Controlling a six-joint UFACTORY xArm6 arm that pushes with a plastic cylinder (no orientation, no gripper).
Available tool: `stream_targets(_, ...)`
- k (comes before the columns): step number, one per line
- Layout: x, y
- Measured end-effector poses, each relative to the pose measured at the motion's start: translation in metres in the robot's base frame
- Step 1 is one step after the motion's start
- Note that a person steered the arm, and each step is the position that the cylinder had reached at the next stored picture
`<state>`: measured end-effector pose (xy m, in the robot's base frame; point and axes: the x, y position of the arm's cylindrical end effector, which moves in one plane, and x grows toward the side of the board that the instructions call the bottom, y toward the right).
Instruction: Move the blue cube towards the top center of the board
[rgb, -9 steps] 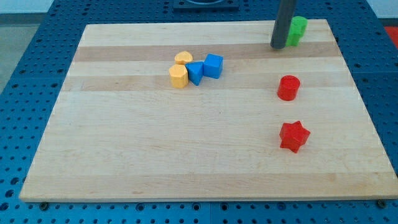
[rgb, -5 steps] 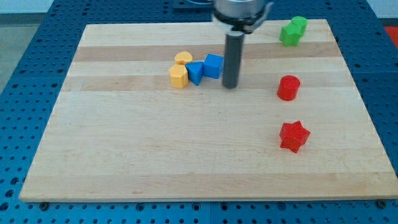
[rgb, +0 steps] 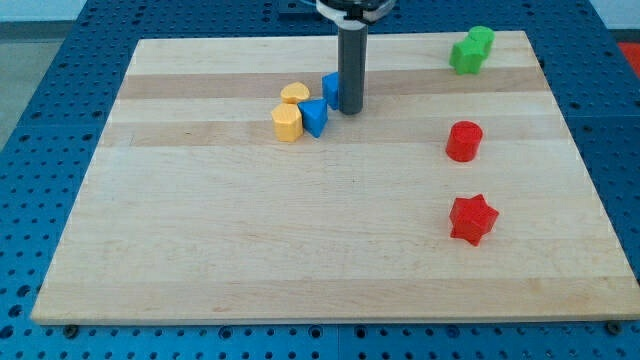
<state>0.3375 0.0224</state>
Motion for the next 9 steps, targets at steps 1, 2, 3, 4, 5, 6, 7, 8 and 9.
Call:
stream_targets(1,-0.004,-0.006)
stream_targets(2,0.0,-0.032)
stream_targets(3,0.0,-0.052)
stream_targets(4,-0.005,-0.052)
stream_targets(5,-0.017,-0.038)
stream_targets(6,-0.027,-0.015)
stream_targets(7,-0.038,0.0)
stream_targets(8,-0.048,0.009)
stream_targets(9,-0.057,0.014)
